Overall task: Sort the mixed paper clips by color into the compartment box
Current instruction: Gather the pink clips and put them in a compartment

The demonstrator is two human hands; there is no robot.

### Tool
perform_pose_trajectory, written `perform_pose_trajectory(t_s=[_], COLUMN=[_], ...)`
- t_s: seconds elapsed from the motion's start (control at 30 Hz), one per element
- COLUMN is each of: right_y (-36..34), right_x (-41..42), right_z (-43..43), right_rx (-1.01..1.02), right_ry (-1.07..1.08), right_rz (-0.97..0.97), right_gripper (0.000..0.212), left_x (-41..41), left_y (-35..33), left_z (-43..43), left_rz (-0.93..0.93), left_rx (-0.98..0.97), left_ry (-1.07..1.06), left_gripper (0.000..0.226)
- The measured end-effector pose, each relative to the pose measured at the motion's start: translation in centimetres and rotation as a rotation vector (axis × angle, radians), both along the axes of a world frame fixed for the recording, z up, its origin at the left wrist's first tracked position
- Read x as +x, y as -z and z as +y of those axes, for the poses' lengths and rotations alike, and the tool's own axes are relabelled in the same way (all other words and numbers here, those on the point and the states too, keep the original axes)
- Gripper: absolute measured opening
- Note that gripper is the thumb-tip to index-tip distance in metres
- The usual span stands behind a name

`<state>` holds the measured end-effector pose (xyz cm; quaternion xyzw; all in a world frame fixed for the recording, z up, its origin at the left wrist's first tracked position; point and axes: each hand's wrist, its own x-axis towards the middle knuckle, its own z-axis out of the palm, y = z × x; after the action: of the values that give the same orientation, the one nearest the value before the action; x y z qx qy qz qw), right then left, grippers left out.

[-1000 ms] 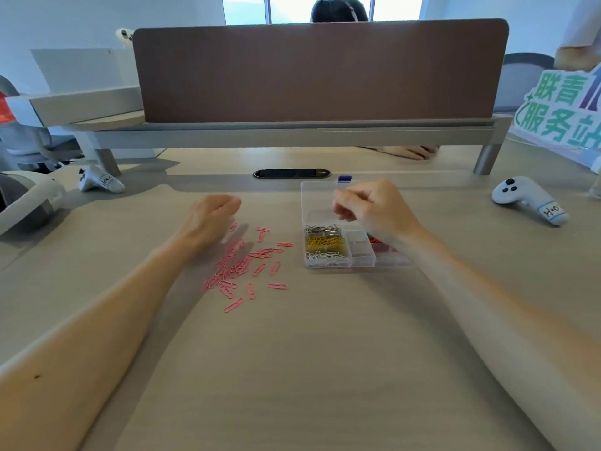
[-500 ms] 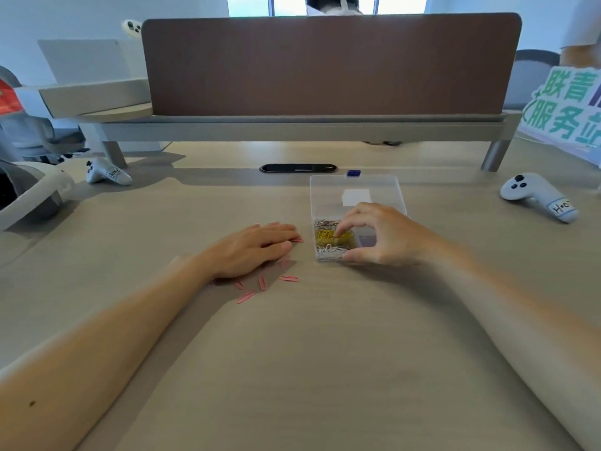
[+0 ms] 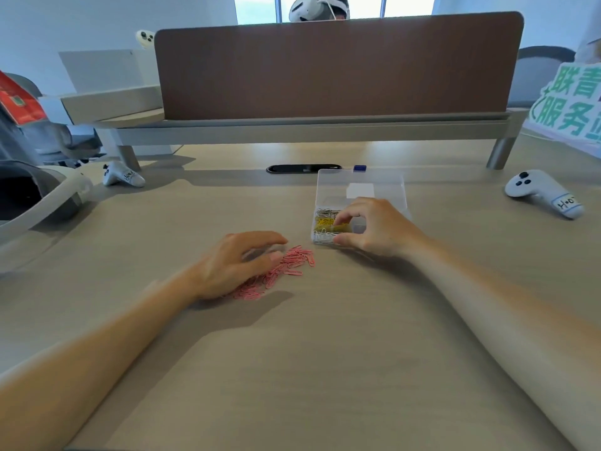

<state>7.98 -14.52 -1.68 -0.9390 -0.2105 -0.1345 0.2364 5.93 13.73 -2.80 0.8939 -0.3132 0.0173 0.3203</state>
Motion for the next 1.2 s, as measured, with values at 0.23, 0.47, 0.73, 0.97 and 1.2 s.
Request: perform_pose_trajectory(t_s=[0.23,0.47,0.73,0.97,1.2], right_y=[-0.2,-1.0,-0.8,-0.8,-1.0], right_x=[-0.2,-1.5,-3.4,-5.0,-5.4], right_z=[0.8,-2.2,-6.0,-7.5,-8.8], right_rx=[0.188,0.266,0.225,0.194,0.022], right_ry=[-0.015,0.064,0.105,0.072,0.108], right_rz=[-0.084,-0.123,-0.147,-0.018,0.199], right_gripper=[0.009,0.008,0.016,0.010,0.020], left_x=[-2.7,-2.5,-1.7,-0.7,0.5], left_y=[0.7,0.6,0.4,0.1,-2.5], left_z=[-0.9,-5.2,-10.7,-15.5,-14.0], left_rz=[-0.073,-0.097,-0.125,-0.197,-0.195], left_rx=[0.399,0.365,0.287,0.133,-0.055], left_ry=[0.023,0.105,0.252,0.357,0.180], left_gripper=[0.075,0.064,0.049,0.035,0.051])
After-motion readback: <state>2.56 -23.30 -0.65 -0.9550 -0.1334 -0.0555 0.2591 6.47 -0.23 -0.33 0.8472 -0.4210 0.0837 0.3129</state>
